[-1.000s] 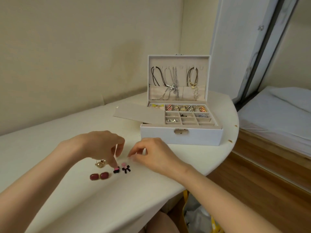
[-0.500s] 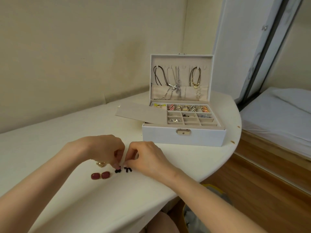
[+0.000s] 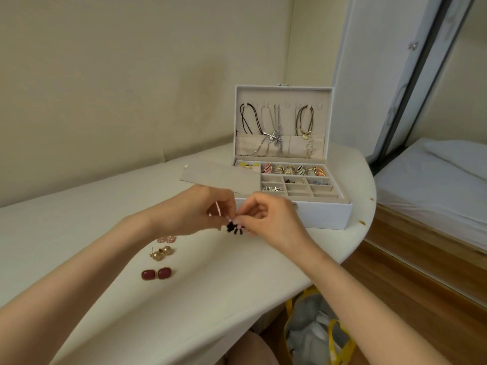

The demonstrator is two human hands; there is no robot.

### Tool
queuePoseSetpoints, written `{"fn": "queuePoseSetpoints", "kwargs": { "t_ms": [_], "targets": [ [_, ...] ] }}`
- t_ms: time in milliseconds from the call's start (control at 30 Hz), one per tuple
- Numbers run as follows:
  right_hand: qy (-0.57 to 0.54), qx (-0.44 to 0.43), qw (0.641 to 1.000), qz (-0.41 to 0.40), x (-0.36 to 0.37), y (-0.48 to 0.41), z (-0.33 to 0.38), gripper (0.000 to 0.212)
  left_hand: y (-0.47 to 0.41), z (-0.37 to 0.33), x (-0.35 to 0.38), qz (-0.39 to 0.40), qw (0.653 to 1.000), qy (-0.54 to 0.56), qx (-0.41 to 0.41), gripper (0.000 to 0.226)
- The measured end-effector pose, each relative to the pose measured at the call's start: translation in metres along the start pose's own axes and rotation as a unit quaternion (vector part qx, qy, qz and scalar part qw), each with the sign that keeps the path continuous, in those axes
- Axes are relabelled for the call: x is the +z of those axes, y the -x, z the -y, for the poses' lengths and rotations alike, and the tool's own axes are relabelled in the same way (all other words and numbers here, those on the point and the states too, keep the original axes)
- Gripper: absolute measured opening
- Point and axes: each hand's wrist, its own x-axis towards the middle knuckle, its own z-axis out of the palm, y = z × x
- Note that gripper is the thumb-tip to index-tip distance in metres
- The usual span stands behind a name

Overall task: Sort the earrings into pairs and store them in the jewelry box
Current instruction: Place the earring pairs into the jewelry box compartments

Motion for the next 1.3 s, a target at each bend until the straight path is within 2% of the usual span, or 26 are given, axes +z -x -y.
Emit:
{"fn": "queuePoseSetpoints", "kwargs": {
  "t_ms": [167, 333, 467, 700, 933, 1133, 1300],
  "targets": [
    [-0.042, 0.008, 0.998, -0.048, -0.036, -0.005, 0.0, 0.01, -0.031, -0.012, 0.005, -0.053, 0.995, 0.088, 0.011, 0.016],
    [-0.047, 0.012, 0.995, -0.09, -0.067, -0.015, -0.009, 0.016, -0.058, -0.019, 0.011, -0.082, 0.985, 0.153, 0.019, 0.013],
    [-0.053, 0.037, 0.993, -0.104, -0.084, -0.024, -0.011, 0.012, -0.078, -0.02, 0.014, -0.111, 0.981, 0.161, 0.006, 0.01],
    [0.022, 0.054, 0.99, -0.127, -0.107, -0.047, -0.02, 0.008, -0.115, -0.022, 0.025, -0.145, 0.977, 0.157, -0.007, 0.015],
    [0.066, 0.077, 0.988, -0.115, -0.111, -0.055, -0.034, 0.009, -0.136, -0.029, 0.035, -0.133, 0.978, 0.157, -0.018, 0.01],
    [0.118, 0.067, 0.985, -0.105, -0.11, -0.055, -0.036, 0.008, -0.141, -0.025, 0.04, -0.136, 0.98, 0.144, -0.031, 0.013],
    [0.21, 0.047, 0.973, -0.084, -0.106, -0.058, -0.038, 0.008, -0.142, -0.026, 0.04, -0.149, 0.978, 0.141, -0.032, 0.017]
  ]
}}
